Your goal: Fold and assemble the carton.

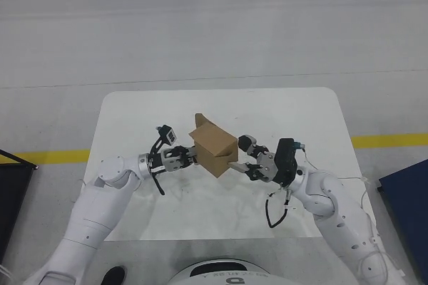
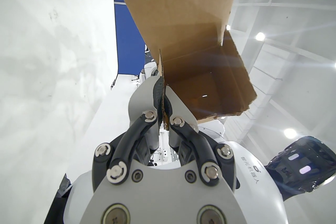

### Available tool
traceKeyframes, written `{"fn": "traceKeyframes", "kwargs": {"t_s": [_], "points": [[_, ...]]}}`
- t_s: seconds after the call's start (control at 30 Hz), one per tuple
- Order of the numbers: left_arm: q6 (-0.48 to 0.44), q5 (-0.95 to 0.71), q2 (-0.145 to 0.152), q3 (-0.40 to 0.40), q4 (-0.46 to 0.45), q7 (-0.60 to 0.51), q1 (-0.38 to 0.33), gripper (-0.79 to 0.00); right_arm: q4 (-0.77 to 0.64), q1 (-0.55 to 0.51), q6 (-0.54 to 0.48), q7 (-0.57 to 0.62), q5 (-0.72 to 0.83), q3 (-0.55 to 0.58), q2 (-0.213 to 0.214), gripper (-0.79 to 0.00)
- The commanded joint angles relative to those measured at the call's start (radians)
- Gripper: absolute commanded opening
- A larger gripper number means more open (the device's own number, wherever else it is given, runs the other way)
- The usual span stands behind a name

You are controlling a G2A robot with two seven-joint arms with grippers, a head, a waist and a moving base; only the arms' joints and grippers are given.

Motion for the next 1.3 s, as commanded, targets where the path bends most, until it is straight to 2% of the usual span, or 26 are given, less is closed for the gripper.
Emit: {"fn": "traceKeyframes", "kwargs": {"t_s": [0.0,0.4,0.93,1.27], "points": [[-0.009,0.021,0.002,-0.002,0.000,0.004,0.000,-0.785,0.001,0.002,0.004,0.012,0.001,-0.004,0.000,-0.231],[-0.065,0.119,0.009,0.002,-0.025,0.012,0.001,-0.785,0.016,0.031,0.044,0.098,0.023,-0.037,-0.003,-0.237],[-0.100,0.142,0.014,0.004,-0.024,0.008,0.001,-0.785,0.009,0.038,0.080,0.149,0.027,-0.053,-0.002,-0.237],[-0.100,0.130,0.016,0.004,-0.025,0.013,0.003,-0.785,-0.004,0.031,0.083,0.136,0.033,-0.042,0.000,-0.163]]}}
